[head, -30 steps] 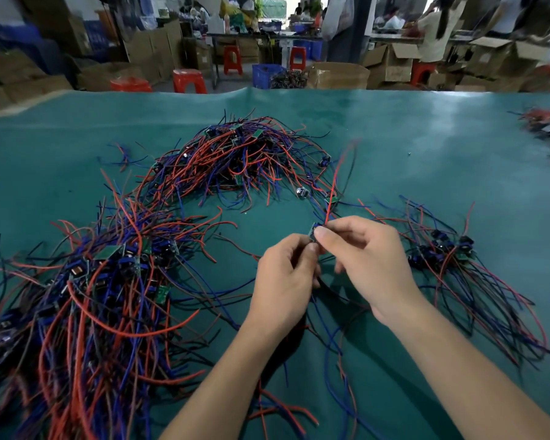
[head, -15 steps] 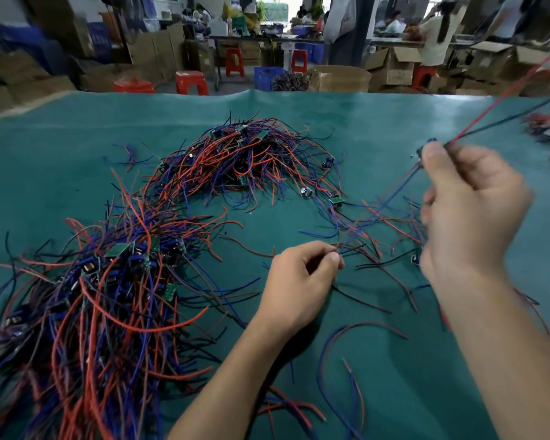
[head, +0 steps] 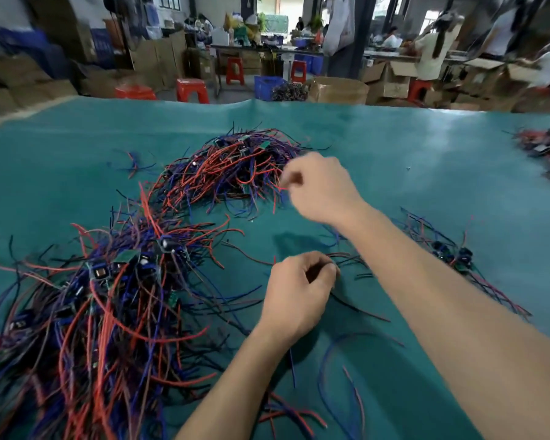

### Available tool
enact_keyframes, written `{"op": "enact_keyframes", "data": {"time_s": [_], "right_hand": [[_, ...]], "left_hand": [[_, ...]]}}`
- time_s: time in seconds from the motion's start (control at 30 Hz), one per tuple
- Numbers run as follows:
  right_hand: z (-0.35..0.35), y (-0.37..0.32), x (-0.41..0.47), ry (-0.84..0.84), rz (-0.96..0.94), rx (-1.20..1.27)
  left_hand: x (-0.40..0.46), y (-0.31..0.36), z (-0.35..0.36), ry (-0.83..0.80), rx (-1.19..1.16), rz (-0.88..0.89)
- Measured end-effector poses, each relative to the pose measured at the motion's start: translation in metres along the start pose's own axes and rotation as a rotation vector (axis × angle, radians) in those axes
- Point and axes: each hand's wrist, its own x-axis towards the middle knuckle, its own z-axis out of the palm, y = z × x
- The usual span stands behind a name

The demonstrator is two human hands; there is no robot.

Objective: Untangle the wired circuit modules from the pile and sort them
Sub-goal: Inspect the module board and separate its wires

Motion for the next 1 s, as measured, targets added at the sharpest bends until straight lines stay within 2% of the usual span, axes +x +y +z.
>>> {"op": "enact_keyframes", "data": {"time_s": [0.1,0.2,0.37,0.43,0.53,0.6,0.67,0.8,0.9,1.0], "right_hand": [[0.005,0.064,0.008,-0.128,0.114,-0.232],[0.012,0.098,0.006,-0.228,0.144,-0.234],[0.010,0.117,0.005,-0.054,0.145,-0.084],[-0.003,0.116,0.005,0.078,0.178,0.090],[-0.035,0.103,-0.004,0.240,0.265,0.578],[-0.059,0.092,-0.017,0.285,0.270,0.900],[-0.078,0.084,-0.034,0.264,0.268,1.223],[-0.078,0.075,-0.069,0.061,0.321,1.772],[-0.045,0.069,-0.089,-0.074,0.434,1.854],[-0.009,0.067,-0.102,-0.113,0.576,1.748]], "left_hand": [[0.001,0.000,-0.001,-0.010,0.010,0.000],[0.002,-0.001,-0.001,-0.007,0.025,0.006],[0.002,-0.001,-0.002,-0.003,0.020,0.001],[0.001,-0.001,-0.001,-0.005,0.022,0.005],[0.001,-0.001,-0.002,-0.005,0.025,-0.001],[0.001,-0.002,-0.002,-0.007,0.022,0.005],[0.001,-0.003,-0.002,-0.013,0.015,0.011],[0.001,-0.003,0.000,0.001,-0.073,-0.022],[-0.001,-0.002,0.001,0.029,-0.193,-0.047],[-0.001,0.000,0.002,0.057,-0.277,-0.083]]}}
